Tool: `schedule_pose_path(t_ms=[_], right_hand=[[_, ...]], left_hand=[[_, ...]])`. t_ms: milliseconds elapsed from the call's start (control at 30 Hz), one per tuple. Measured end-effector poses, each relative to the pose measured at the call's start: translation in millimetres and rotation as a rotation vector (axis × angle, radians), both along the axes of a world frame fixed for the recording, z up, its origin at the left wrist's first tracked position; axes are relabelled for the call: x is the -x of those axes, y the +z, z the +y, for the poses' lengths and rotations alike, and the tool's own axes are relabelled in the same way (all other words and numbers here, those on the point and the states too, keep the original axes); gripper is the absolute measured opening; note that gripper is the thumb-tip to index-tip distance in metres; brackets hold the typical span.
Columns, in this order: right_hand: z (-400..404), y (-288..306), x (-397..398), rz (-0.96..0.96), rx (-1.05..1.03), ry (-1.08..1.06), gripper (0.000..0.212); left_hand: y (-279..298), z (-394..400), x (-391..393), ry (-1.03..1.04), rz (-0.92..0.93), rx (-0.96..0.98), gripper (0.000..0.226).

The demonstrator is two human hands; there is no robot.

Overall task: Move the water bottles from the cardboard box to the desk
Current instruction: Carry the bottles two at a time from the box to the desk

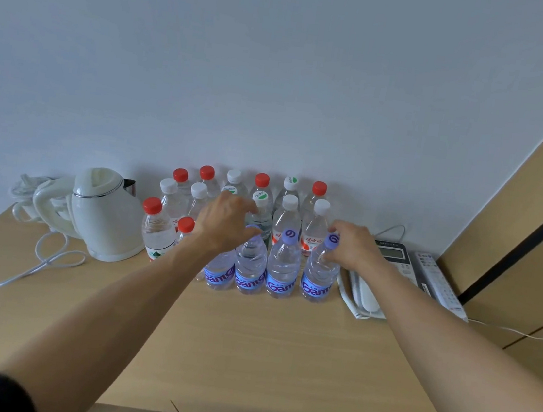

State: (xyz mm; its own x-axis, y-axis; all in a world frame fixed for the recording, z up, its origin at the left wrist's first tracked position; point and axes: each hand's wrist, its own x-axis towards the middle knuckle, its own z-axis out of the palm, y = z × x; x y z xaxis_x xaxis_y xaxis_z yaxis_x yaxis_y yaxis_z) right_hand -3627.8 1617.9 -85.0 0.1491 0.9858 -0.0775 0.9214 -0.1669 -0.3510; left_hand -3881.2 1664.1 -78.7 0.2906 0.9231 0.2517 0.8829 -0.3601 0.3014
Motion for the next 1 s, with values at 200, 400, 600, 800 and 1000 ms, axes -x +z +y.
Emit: schedule_pose_path(t_ms=[200, 400, 600, 800, 1000], right_hand=[[-8, -22, 1, 0.163, -0.052, -0.062, 0.035], [-5, -24, 5, 0.170, -0.068, -0.023, 0.037], [-4, -26, 7, 0.200, -0.078, -0.016, 0.032], [-3, -31, 7, 0.204, -0.110, -0.048, 0.034], [-1, -35, 8, 0.194, -0.120, -0.065, 0.033]], left_hand=[[-4, -4, 5, -0.032, 0.132, 0.031, 0.041], [-8, -5, 1, -0.045, 0.151, 0.078, 0.031], [-10, -2, 1, -0.045, 0.164, 0.081, 0.030], [-14, 0, -1, -0.016, 0.164, 0.062, 0.026], [-16, 1, -1, -0.005, 0.160, 0.057, 0.026]])
